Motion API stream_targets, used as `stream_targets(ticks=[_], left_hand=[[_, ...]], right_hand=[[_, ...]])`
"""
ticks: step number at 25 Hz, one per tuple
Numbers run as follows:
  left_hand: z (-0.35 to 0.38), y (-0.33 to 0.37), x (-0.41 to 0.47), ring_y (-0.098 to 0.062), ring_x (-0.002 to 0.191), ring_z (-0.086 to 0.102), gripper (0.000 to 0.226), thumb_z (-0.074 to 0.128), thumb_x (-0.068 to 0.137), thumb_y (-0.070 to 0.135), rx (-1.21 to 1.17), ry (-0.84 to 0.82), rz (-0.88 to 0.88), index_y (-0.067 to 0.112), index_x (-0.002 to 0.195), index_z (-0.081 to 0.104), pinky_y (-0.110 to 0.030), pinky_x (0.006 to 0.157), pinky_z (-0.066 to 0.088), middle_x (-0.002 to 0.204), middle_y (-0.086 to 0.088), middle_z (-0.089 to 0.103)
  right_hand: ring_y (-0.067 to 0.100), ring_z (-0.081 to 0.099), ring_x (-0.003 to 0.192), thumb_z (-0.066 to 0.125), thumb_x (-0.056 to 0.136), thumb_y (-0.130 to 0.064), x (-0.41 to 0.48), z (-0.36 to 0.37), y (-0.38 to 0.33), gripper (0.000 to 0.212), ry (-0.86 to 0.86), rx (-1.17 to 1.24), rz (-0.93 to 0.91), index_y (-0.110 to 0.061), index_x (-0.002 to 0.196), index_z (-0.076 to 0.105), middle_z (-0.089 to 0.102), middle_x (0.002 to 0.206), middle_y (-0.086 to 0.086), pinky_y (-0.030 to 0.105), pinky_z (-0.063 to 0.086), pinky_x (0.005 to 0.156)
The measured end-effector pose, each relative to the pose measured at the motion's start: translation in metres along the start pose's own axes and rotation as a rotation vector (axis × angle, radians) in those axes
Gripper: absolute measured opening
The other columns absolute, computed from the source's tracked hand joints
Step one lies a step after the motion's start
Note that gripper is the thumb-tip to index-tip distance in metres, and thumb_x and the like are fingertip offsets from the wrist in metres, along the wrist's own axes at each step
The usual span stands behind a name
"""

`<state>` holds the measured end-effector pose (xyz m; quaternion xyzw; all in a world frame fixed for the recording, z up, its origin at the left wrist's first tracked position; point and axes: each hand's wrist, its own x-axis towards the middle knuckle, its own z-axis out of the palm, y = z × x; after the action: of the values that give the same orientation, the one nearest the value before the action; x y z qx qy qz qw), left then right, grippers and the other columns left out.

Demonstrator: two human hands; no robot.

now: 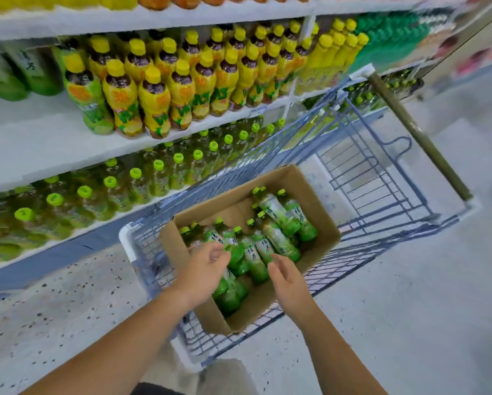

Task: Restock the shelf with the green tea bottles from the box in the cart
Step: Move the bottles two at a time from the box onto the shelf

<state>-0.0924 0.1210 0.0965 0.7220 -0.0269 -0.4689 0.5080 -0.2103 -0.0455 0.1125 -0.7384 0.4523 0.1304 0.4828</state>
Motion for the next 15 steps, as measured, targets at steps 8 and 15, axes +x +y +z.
stream_targets(ticks=[8,15], left_hand=[[0.069,-0.010,0.157,-0.013,0.113,0.054,0.048,0.046,0.101,0.047,0.114,0.010,-0.113,0.023,0.143,0.048,-0.031,0.096,0.042,0.140,0.004,0.055],[0.145,-0.060,0.260,-0.014,0.084,0.058,0.050,0.052,0.101,0.032,0.058,0.006,-0.241,0.014,0.146,0.041,-0.033,0.076,0.049,0.104,0.003,0.061]], right_hand=[[0.012,0.056,0.117,0.048,0.103,-0.036,0.139,-0.063,0.038,0.046,0.058,-0.187,0.042,-0.019,0.147,0.045,0.061,0.123,-0.006,0.025,0.037,0.095],[0.023,0.051,0.130,0.054,0.100,-0.033,0.278,-0.084,0.065,0.050,0.015,-0.567,-0.191,-0.013,0.146,0.047,0.054,0.140,0.005,0.040,0.041,0.110]])
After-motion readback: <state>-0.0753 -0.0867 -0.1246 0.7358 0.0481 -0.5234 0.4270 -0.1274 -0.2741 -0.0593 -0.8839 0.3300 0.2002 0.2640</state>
